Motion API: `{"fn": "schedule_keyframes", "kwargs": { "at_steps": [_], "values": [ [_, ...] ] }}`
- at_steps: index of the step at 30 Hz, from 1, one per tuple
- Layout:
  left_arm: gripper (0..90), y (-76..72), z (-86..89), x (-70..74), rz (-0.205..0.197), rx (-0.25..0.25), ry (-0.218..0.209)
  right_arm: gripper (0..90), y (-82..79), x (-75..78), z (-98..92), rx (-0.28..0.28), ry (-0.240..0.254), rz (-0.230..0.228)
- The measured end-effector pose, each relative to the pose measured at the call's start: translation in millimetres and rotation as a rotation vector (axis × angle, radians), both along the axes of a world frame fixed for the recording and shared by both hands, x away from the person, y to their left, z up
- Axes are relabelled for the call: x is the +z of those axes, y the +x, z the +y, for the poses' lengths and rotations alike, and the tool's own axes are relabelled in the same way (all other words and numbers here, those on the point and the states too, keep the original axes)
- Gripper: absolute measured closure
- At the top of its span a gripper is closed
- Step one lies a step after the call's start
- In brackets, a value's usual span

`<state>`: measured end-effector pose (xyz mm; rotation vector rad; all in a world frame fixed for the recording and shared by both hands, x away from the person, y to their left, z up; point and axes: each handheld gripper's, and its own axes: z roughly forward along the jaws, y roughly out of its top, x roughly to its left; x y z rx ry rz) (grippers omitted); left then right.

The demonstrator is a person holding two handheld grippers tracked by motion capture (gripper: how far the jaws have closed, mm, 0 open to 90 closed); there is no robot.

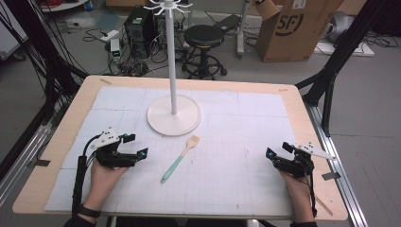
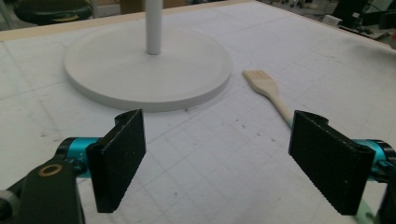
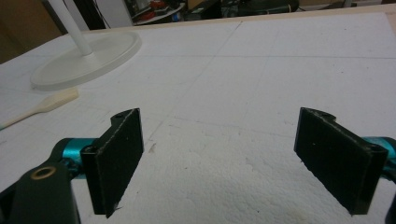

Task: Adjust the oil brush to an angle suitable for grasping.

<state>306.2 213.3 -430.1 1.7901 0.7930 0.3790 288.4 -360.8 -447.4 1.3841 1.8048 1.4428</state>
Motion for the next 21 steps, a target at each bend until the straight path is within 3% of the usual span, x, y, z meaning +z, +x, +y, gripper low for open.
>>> {"fn": "schedule_keyframes", "kwargs": {
  "at_steps": [7,15,21],
  "values": [
    [28.7,-7.4,-17.0,-0.8,0.021,-0.067,0.006,14.8,0.0,0.0,0.0,-0.002,0.001,0.0],
    [53.2,-18.4,-36.2,-5.7,0.052,-0.157,0.04,14.8,0.0,-0.1,0.2,-0.004,0.001,0.001],
    [65.3,-25.2,-48.5,-9.9,0.072,-0.223,0.059,14.9,0.0,-0.1,0.3,-0.005,0.002,0.001]
  ]
}}
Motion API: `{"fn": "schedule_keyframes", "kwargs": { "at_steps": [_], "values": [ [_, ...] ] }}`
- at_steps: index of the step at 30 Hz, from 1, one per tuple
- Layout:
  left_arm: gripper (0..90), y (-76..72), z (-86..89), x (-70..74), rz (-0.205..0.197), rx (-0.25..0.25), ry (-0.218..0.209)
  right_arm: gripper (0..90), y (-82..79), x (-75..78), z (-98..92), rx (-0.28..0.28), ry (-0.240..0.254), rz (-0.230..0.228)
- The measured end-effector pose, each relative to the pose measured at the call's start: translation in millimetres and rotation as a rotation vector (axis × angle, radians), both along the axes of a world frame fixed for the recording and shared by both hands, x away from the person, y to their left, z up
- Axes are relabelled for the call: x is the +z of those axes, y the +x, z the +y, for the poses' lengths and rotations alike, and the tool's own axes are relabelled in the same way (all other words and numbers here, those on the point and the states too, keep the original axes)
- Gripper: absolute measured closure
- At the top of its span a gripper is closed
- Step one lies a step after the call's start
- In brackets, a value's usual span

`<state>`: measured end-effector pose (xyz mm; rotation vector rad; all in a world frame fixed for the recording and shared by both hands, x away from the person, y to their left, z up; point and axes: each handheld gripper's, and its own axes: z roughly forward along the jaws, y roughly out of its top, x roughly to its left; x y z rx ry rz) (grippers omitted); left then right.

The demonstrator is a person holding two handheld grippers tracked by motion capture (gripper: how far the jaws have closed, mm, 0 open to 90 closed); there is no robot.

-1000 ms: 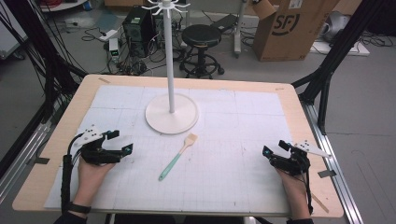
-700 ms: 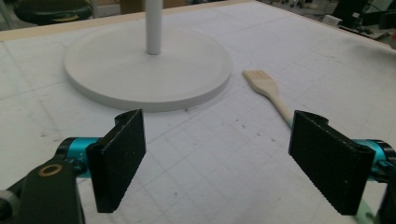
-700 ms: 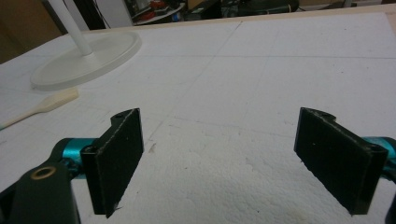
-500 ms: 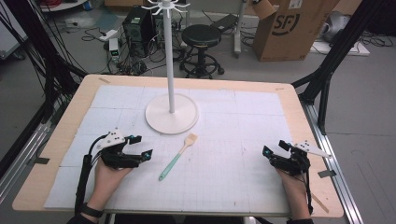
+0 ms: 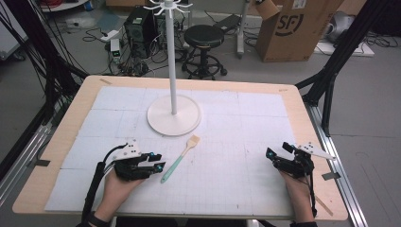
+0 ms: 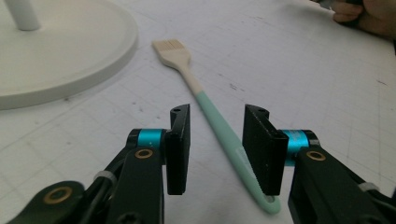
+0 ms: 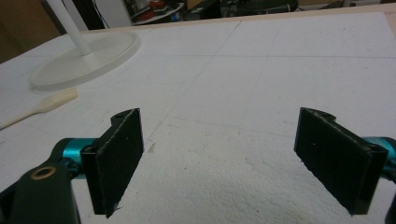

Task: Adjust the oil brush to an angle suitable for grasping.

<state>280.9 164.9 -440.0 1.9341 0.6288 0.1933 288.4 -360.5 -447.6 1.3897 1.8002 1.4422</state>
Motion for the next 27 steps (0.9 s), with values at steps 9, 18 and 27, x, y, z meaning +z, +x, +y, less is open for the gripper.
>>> {"fn": "schedule_keyframes", "kwargs": {
  "at_steps": [9,18,27],
  "values": [
    [84.6,-11.4,-16.5,-1.8,0.031,-0.094,0.003,14.9,0.1,0.0,0.0,0.0,0.001,0.002],
    [88.6,-18.2,-34.2,-8.2,0.058,-0.157,0.054,14.9,0.1,0.0,0.0,0.0,-0.001,0.002],
    [89.7,-15.7,-33.5,-10.4,0.069,-0.094,0.169,14.9,0.1,0.0,0.0,0.0,0.0,0.002]
  ]
}}
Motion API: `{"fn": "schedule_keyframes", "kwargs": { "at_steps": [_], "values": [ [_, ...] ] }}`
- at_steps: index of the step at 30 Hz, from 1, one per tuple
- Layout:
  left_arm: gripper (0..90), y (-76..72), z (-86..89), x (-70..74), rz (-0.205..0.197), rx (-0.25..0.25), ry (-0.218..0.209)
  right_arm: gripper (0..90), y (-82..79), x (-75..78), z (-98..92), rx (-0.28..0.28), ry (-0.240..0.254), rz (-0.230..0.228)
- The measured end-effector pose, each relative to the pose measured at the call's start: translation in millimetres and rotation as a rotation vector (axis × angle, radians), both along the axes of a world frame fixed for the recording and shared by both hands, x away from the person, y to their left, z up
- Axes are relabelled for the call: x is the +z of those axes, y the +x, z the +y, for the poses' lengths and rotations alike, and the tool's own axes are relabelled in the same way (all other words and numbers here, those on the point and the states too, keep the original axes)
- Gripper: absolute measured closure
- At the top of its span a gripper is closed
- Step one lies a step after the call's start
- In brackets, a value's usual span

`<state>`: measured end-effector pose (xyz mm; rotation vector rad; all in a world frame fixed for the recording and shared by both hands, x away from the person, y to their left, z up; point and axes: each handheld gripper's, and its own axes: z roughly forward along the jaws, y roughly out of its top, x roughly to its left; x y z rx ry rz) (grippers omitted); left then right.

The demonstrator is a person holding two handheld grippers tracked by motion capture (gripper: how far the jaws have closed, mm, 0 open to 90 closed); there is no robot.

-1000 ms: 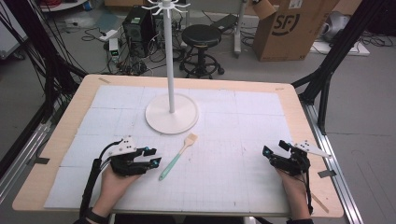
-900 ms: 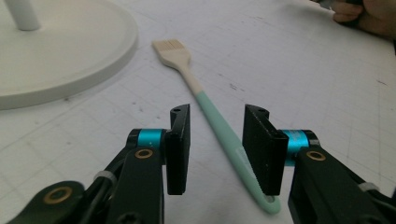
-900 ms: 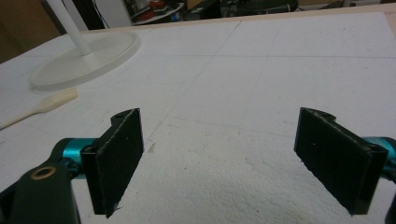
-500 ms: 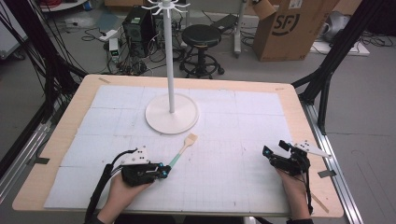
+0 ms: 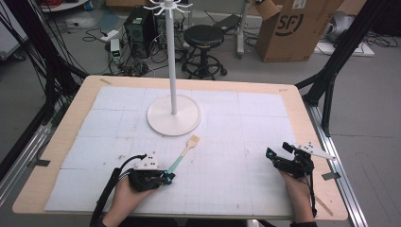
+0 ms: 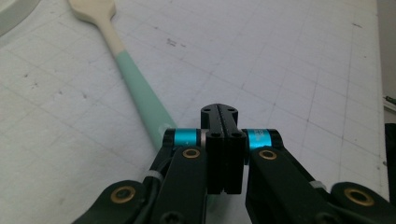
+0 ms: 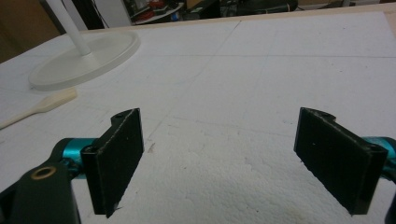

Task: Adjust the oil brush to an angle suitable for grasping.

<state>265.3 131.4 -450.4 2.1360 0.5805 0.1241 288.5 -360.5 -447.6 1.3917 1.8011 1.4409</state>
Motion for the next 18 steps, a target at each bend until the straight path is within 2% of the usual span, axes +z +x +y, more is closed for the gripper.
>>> {"fn": "schedule_keyframes", "kwargs": {
  "at_steps": [9,17,18],
  "values": [
    [89.7,2.8,7.7,1.6,-0.012,0.044,0.026,14.9,0.0,0.0,-0.1,-0.001,-0.002,-0.002],
    [89.7,13.1,25.4,2.2,-0.035,0.134,0.049,14.9,0.0,0.0,-0.1,-0.002,-0.002,-0.002],
    [89.7,16.8,29.6,2.0,-0.044,0.162,0.052,14.9,0.1,-0.1,-0.1,-0.002,-0.002,-0.003]
  ]
}}
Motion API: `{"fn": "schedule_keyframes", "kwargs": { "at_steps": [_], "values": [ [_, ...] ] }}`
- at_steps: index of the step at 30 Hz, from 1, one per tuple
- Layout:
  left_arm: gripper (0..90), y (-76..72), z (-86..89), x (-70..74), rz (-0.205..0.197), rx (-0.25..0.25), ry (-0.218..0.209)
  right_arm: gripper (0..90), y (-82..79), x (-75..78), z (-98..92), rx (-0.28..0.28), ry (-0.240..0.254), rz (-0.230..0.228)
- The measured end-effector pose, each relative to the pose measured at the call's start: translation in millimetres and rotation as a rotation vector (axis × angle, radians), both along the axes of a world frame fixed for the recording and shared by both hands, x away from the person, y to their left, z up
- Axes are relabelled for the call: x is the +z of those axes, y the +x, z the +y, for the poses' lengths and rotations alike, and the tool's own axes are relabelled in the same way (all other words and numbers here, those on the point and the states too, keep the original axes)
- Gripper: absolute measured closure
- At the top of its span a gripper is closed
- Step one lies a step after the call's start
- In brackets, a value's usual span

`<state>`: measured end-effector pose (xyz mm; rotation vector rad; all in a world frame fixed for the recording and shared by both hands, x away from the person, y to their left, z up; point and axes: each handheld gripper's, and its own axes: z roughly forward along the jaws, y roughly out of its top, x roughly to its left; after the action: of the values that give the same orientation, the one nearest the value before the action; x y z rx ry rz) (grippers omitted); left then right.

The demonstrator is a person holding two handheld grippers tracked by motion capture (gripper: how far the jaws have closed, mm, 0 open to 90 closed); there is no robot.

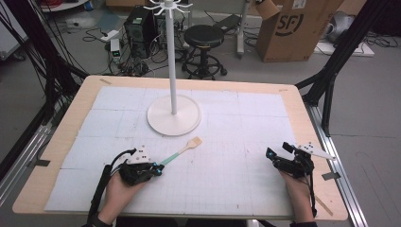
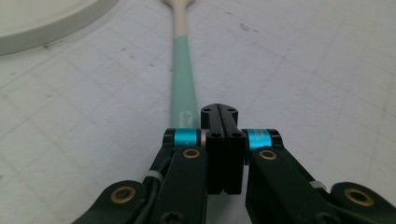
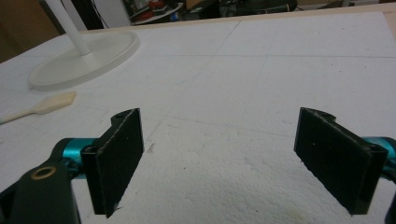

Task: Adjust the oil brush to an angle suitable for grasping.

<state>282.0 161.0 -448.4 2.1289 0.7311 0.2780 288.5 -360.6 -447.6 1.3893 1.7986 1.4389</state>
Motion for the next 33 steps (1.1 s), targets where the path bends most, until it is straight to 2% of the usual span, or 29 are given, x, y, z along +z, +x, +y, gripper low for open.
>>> {"fn": "schedule_keyframes", "kwargs": {
  "at_steps": [4,6,7,12,13,14,16,19,23,24,29,30,32,33],
  "values": [
    [89.7,5.9,5.6,-0.5,-0.013,0.032,0.005,14.9,-0.1,0.1,0.1,-0.001,0.002,0.003],
    [89.7,11.6,10.5,-1.3,-0.033,0.072,0.012,14.9,0.0,0.0,0.0,-0.001,0.001,0.002],
    [89.7,11.6,10.5,-1.3,-0.033,0.072,0.012,14.9,-0.1,0.1,0.1,-0.001,0.002,0.003],
    [89.7,24.6,21.1,-1.6,-0.034,0.174,0.002,14.9,0.0,0.0,0.0,-0.001,0.0,0.001],
    [89.7,24.6,21.1,-1.6,-0.034,0.174,0.002,14.9,0.0,0.0,0.0,-0.001,0.0,0.001],
    [89.7,29.2,23.6,-1.5,-0.031,0.202,-0.002,14.9,-0.3,0.2,0.4,-0.001,0.007,0.01],
    [89.7,31.3,24.4,-1.6,-0.031,0.214,-0.004,15.0,0.0,0.1,0.1,-0.003,0.007,0.008],
    [89.7,40.6,26.9,-1.7,-0.028,0.261,-0.012,15.1,0.6,-0.1,-0.6,0.0,0.005,0.004],
    [89.7,47.1,28.5,-1.4,-0.032,0.288,-0.01,15.1,0.7,-0.1,-0.5,-0.002,0.007,0.006],
    [89.7,50.2,29.6,-1.8,-0.032,0.307,-0.026,15.1,0.7,-0.1,-0.6,-0.002,0.005,0.005],
    [89.6,52.1,33.0,-1.8,-0.012,0.32,-0.048,15.1,0.7,-0.1,-0.7,0.0,0.004,0.007],
    [88.6,52.1,33.0,-1.8,-0.012,0.32,-0.048,15.1,0.7,-0.1,-0.8,0.001,0.004,0.007],
    [80.9,51.1,33.6,-0.9,-0.023,0.319,-0.065,15.1,0.6,-0.1,-0.8,0.001,0.004,0.007],
    [80.9,50.7,34.4,-0.1,-0.027,0.315,-0.075,15.1,0.6,-0.1,-0.8,0.001,0.004,0.007]
  ]
}}
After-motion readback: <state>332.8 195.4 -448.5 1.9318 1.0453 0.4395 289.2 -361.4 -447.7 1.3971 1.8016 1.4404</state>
